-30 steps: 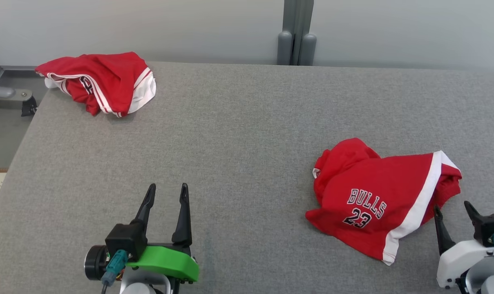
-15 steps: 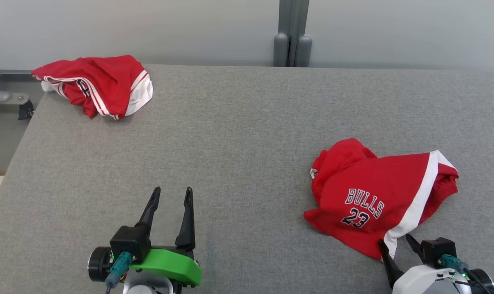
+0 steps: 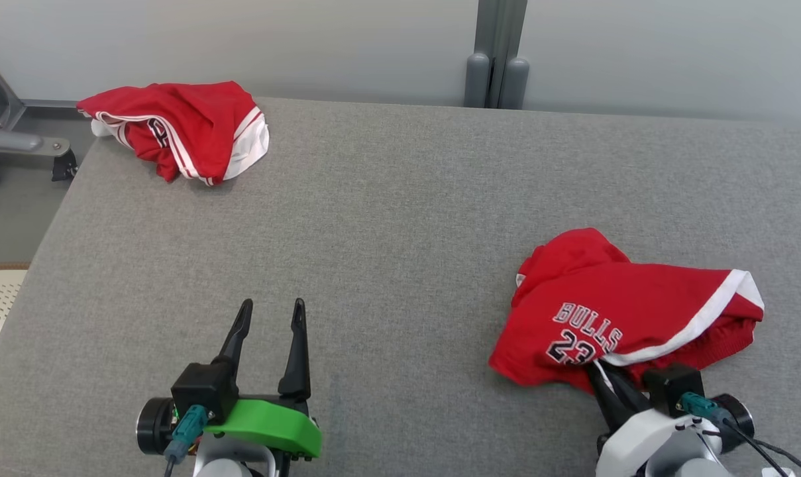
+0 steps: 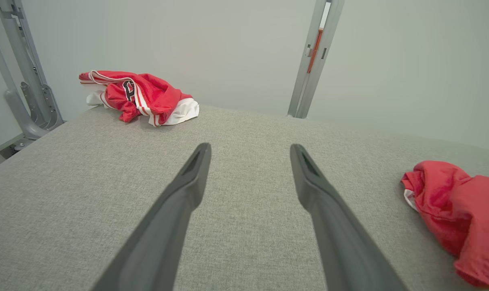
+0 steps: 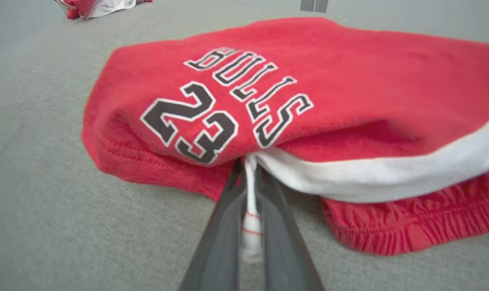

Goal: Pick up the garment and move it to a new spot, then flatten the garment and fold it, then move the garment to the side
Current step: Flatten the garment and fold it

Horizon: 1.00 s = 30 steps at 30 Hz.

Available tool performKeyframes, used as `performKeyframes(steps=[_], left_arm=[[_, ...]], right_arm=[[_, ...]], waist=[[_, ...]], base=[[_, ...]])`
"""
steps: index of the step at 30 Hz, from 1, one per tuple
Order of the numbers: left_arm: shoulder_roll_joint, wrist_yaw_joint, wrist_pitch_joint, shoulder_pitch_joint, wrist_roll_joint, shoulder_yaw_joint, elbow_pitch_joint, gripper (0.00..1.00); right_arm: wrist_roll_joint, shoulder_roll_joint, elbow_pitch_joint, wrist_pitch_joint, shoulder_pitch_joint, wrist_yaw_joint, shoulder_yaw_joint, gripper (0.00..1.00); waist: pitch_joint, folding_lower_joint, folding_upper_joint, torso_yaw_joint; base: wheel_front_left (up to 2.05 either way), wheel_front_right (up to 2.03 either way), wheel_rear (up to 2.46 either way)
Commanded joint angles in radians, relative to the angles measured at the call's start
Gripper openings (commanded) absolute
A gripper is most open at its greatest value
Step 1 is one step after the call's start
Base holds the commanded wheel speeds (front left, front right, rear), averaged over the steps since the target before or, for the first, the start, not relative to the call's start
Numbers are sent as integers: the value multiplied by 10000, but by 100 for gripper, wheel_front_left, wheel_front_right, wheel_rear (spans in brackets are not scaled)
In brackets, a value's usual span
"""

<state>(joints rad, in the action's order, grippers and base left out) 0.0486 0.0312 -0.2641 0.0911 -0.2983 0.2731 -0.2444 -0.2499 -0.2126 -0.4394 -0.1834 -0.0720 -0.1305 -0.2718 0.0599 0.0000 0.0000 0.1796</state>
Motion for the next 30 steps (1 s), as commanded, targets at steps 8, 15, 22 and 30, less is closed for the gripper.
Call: performKeyframes(steps=[8, 15, 22, 30], left_arm=[[34, 52, -5, 30, -81, 11, 59, 100], [32, 89, -5, 287, -183, 24, 134, 100], [32, 131, -5, 510, -325, 210, 221, 100], [32, 251, -5, 600, -477, 317, 313, 100]], right_arm=[[11, -23, 2539, 622, -535, -3, -499, 0], [-221, 725, 2048, 1087, -2166, -4, -1376, 0], [-674, 1294, -267, 1124, -3864, -4, -2880, 0], [-1500, 1557, -2885, 629, -4663, -4, -4067, 0]], waist=[[-12, 0, 0, 32], [210, 0, 0, 433], [465, 0, 0, 1190], [727, 0, 0, 1724]], base=[[0, 0, 0], [0, 0, 0], [0, 0, 0], [0, 0, 0]])
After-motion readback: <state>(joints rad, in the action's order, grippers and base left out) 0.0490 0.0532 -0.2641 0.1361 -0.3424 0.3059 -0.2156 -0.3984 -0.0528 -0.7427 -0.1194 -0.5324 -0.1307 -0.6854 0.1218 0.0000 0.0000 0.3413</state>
